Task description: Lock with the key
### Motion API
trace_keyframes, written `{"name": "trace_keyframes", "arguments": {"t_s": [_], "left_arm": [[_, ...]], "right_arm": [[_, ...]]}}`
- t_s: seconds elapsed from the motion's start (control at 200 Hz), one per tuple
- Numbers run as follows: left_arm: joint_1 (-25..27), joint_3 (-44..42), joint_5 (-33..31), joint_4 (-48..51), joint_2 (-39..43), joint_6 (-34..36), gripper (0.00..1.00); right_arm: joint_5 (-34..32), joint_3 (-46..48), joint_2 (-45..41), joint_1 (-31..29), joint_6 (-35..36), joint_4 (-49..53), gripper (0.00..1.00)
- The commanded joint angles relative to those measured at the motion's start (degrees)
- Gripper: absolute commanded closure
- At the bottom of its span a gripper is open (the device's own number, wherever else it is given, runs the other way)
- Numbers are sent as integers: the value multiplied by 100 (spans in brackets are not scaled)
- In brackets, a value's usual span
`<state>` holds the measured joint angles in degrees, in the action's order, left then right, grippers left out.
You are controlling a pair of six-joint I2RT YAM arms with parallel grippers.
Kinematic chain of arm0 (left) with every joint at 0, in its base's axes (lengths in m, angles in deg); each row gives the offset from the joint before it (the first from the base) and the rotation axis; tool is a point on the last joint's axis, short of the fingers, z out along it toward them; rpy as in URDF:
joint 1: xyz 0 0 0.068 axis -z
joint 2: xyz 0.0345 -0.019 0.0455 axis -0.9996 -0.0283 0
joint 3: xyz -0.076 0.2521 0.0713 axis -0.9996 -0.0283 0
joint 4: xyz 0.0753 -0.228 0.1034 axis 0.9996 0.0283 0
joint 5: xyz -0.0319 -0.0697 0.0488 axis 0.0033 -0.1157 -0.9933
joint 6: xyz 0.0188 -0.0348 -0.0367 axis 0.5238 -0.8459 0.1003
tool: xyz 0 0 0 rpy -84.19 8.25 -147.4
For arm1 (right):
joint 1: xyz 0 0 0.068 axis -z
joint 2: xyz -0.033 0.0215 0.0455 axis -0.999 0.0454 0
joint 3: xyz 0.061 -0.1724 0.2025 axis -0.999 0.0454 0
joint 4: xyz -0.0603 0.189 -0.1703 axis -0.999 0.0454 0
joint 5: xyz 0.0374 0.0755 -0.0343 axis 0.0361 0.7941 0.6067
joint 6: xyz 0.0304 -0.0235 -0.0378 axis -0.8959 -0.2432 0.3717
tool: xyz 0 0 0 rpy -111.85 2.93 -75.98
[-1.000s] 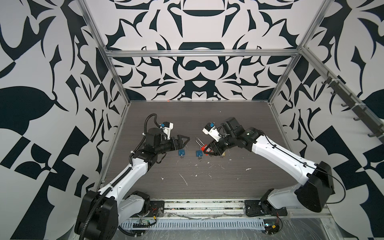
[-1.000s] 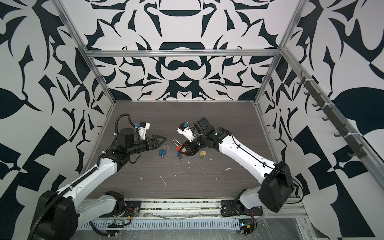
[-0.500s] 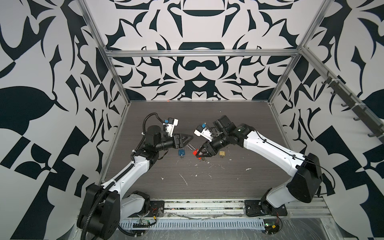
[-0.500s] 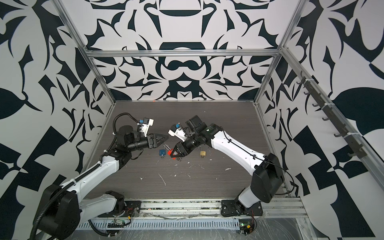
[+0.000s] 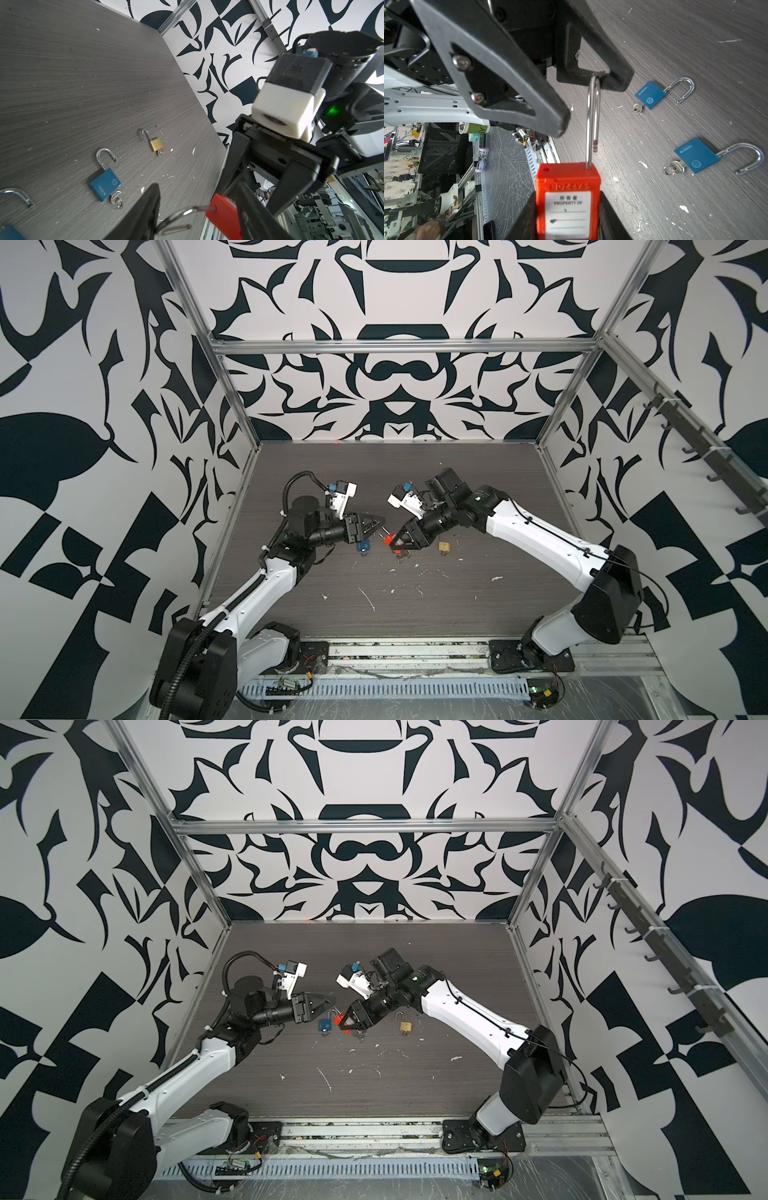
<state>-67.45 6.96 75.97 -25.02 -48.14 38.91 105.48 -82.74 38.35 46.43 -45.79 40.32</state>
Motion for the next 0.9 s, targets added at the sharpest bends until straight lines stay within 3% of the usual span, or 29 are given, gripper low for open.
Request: {"name": "trace_keyframes", "arguments": {"t_s": [0.0,0.29,0.895], "left_arm": [[25,-89,190,-143,-33,-31,40],[34,-212,173,-103,84,-79,46],[43,-6,234,-697,-600,-360,57]], "right_arm": [[-126,-275,-62,1,-49,-175,100],[-1206,-404,-52,-7,330,262,100],[-1276,-386,74,-142,757,359,100]]}}
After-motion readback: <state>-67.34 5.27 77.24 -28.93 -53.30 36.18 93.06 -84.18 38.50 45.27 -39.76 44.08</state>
